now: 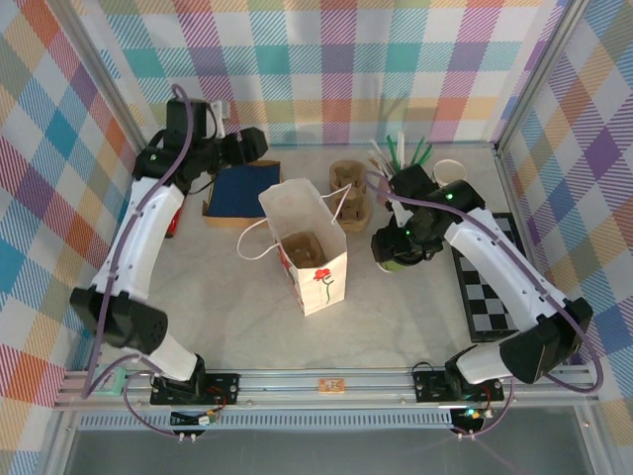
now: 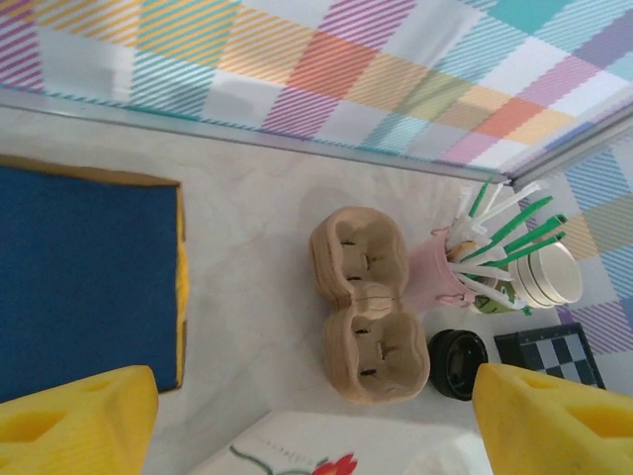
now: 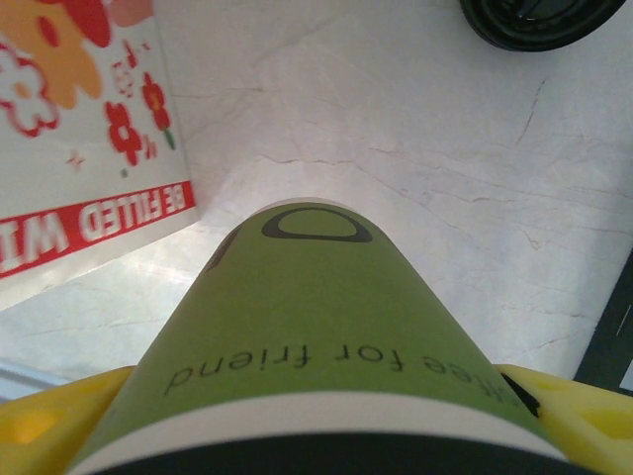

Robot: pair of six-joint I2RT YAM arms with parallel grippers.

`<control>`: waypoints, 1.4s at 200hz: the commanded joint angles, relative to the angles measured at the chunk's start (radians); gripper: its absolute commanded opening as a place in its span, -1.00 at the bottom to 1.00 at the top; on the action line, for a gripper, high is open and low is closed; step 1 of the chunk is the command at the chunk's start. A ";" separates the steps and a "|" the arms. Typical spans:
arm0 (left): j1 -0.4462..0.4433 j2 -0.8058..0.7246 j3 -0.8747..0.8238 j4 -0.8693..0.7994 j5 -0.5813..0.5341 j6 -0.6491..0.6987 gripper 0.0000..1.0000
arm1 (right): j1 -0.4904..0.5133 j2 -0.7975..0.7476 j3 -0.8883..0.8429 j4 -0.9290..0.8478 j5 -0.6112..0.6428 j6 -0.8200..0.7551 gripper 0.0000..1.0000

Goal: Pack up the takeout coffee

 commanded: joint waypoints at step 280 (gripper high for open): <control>-0.322 -0.087 -0.240 0.037 -0.060 -0.117 0.69 | 0.393 0.248 0.961 -0.461 0.065 0.054 0.03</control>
